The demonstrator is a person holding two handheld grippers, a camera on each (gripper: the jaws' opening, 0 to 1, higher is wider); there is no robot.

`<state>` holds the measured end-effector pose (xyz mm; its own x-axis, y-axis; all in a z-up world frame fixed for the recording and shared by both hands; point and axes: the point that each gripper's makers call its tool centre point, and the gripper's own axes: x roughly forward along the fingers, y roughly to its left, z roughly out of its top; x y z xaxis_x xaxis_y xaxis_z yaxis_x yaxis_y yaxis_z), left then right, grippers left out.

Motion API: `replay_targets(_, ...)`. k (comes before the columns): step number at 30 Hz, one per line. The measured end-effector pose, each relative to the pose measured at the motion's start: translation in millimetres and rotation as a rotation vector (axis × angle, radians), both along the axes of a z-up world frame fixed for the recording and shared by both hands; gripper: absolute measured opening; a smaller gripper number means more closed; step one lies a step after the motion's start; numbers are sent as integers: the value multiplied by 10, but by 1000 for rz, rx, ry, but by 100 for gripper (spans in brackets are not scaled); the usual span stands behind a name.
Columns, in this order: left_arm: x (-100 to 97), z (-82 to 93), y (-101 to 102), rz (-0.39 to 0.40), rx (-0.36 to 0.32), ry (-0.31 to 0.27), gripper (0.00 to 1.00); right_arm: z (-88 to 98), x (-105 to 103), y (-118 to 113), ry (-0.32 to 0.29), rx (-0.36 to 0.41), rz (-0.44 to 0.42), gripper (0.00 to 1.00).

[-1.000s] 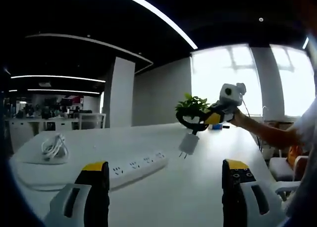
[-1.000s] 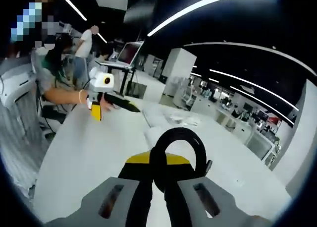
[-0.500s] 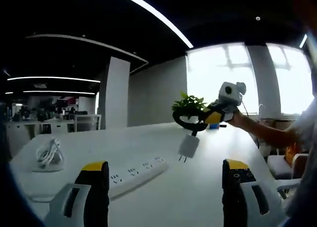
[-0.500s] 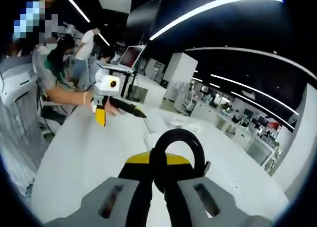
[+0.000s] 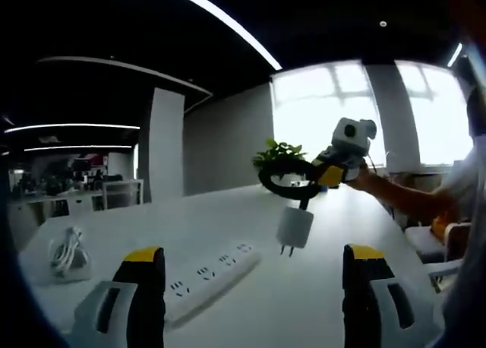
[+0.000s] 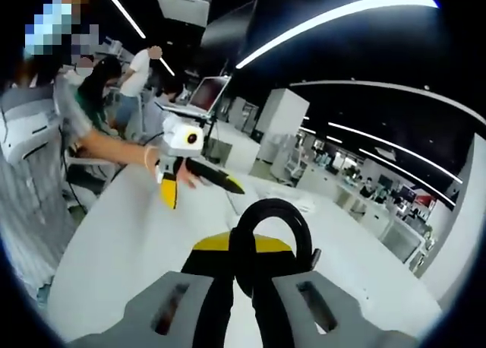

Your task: Straighten the power strip on the desk, plug the charger into it

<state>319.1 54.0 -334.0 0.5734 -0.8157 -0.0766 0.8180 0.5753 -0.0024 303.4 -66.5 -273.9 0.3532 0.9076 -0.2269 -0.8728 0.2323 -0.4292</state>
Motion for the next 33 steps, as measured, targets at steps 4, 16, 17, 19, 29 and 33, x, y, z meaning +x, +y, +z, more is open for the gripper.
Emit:
replay_targets(4,59,-19,-37,-33,44,-1,99,6,-32,38,-3,0,14,5)
replay_targets(16,-124,116,-354,-363,-35,73,96,18,-140,162,-9,-2,70,5)
replay_targets(17,-115,106,-365,-370,-22,72,95,17,-150,172,-9,-3,73,5)
replay_targets(19,-132,95,-410,-393,3,50,94,21,-175,193,-13,-2,85,5)
replay_targets(29,-236,40,-609,-503,46,65,94,103,-224,238,-23,16,120,5)
replay_targets(33,-300,68,-643,-564,14,93,92,111,-278,266,-24,19,143,5)
